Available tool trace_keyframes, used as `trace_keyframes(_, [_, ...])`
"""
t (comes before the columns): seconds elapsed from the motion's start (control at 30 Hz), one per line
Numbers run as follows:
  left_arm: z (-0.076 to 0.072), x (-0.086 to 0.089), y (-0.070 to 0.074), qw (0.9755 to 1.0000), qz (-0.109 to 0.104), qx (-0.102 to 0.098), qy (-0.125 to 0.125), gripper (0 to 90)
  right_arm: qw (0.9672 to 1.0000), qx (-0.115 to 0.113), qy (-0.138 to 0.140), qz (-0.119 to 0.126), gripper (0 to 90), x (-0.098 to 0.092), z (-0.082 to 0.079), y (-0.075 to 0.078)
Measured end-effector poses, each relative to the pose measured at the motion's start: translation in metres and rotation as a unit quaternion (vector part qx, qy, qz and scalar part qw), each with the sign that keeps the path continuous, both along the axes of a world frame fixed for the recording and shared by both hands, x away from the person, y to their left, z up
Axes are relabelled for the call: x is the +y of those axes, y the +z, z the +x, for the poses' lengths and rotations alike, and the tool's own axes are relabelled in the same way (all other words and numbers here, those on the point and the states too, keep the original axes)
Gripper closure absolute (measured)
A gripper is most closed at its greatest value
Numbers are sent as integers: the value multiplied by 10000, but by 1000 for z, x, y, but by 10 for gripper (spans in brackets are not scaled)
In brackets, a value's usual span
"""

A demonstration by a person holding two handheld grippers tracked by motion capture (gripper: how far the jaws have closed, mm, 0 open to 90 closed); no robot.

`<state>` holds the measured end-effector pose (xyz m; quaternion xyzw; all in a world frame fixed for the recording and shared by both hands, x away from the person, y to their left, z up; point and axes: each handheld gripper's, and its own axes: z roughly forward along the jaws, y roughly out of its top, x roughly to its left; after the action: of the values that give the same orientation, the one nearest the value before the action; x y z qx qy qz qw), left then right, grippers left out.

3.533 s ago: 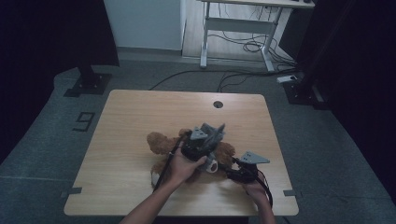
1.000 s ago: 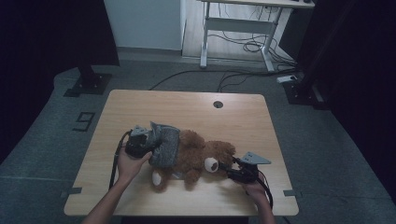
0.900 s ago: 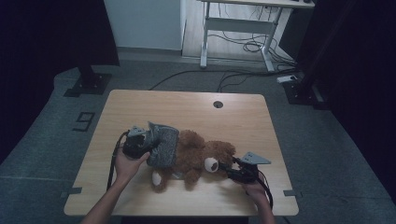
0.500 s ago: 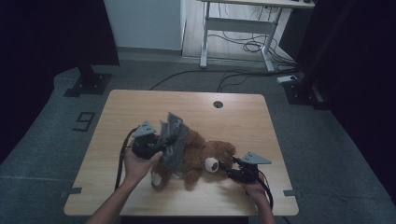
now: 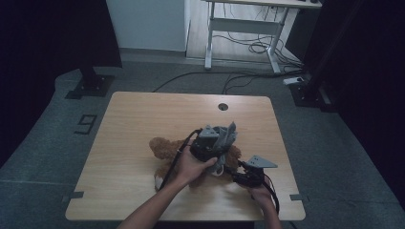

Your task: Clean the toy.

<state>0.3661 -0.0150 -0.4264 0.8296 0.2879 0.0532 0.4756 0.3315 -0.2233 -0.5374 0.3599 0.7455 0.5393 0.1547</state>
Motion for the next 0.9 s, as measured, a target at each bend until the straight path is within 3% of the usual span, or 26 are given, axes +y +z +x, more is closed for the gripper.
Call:
trace_keyframes(0.13, [5,-14,-19,9987,501,-33,91,791,10000,3,-8,3,484,0,0,0])
trace_keyframes(0.27, [7,-6,-24,9989,432,3,207,794,10000,1,-20,-27,484,1,0,0])
trace_keyframes(0.4, [7,10,-20,9970,606,-144,460,798,10000,16,-20,-8,485,0,0,0])
trace_keyframes(0.53, [16,41,-27,9938,744,2,825,799,10000,23,-15,9,485,0,0,-1])
trace_keyframes(0.63, [20,68,-32,9957,247,345,826,800,10000,10,-7,27,486,0,1,-1])
trace_keyframes(0.9, [11,119,-27,9943,45,244,1034,799,10000,38,6,57,487,-1,1,-1])
